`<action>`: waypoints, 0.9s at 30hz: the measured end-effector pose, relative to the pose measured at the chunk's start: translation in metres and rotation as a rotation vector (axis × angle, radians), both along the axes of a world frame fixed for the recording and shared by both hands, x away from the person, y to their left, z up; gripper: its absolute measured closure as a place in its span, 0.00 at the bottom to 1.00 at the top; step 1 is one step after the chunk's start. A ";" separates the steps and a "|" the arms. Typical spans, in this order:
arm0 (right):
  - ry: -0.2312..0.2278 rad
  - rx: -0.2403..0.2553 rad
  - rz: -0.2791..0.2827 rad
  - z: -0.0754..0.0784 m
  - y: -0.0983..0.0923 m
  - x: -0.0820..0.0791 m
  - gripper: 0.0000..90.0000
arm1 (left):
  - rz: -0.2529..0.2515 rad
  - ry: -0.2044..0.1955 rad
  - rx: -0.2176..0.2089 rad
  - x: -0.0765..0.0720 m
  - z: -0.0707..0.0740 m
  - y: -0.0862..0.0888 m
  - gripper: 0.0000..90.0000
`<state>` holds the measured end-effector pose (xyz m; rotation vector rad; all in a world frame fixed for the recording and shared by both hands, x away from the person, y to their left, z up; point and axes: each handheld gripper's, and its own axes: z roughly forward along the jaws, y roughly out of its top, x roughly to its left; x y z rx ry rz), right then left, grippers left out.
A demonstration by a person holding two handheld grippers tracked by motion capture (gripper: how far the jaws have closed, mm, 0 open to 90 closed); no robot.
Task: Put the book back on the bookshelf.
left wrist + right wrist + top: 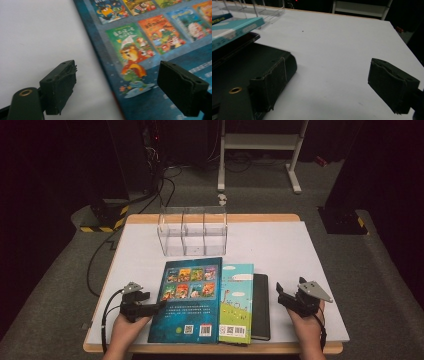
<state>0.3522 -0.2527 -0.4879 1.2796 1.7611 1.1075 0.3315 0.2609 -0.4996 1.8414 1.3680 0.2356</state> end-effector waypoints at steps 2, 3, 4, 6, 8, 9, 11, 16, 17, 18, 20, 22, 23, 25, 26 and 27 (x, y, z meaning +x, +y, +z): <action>0.000 0.006 0.040 -0.001 0.001 -0.001 0.16 | 0.031 0.003 0.020 0.000 -0.001 -0.009 0.17; 0.010 -0.004 0.082 0.000 0.002 0.002 0.15 | 0.034 0.008 0.008 0.000 0.000 -0.012 0.18; 0.010 -0.004 0.082 0.000 0.002 0.002 0.15 | 0.034 0.013 -0.007 0.001 0.000 -0.014 0.18; 0.017 0.021 0.107 0.003 0.000 0.003 0.16 | 0.033 0.011 -0.014 0.001 0.000 -0.021 0.19; 0.006 0.075 0.137 0.010 -0.003 0.002 0.16 | 0.045 0.005 -0.008 0.000 0.000 -0.024 0.16; -0.008 0.094 0.145 0.013 -0.004 0.000 0.17 | 0.046 0.002 -0.013 -0.001 -0.001 -0.024 0.16; -0.008 0.103 0.159 0.017 0.001 -0.001 0.18 | 0.039 -0.007 -0.019 -0.002 -0.002 -0.023 0.16; 0.006 0.098 0.183 0.020 0.014 -0.003 0.21 | -0.012 -0.024 -0.004 -0.001 -0.002 -0.017 0.19; 0.008 0.104 0.184 0.021 0.016 -0.002 0.22 | -0.016 -0.035 0.001 -0.003 -0.002 -0.017 0.20; 0.007 0.116 0.191 0.023 0.020 0.000 0.22 | -0.021 -0.046 0.008 -0.004 -0.001 -0.017 0.22; 0.011 0.132 0.198 0.026 0.027 0.003 0.22 | -0.022 -0.076 0.023 -0.007 -0.001 -0.017 0.25; 0.011 0.133 0.202 0.028 0.034 0.004 0.21 | -0.018 -0.087 0.020 -0.009 -0.002 -0.016 0.26; 0.014 0.127 0.203 0.029 0.038 0.005 0.21 | -0.019 -0.090 0.020 -0.010 -0.002 -0.016 0.27; 0.017 0.136 0.215 0.031 0.044 0.006 0.21 | -0.029 -0.089 0.025 -0.011 -0.001 -0.017 0.29; 0.019 0.137 0.222 0.031 0.046 0.006 0.21 | -0.040 -0.091 0.029 -0.012 -0.001 -0.017 0.30; 0.024 0.135 0.231 0.031 0.048 0.007 0.21 | -0.043 -0.090 0.024 -0.012 -0.001 -0.018 0.31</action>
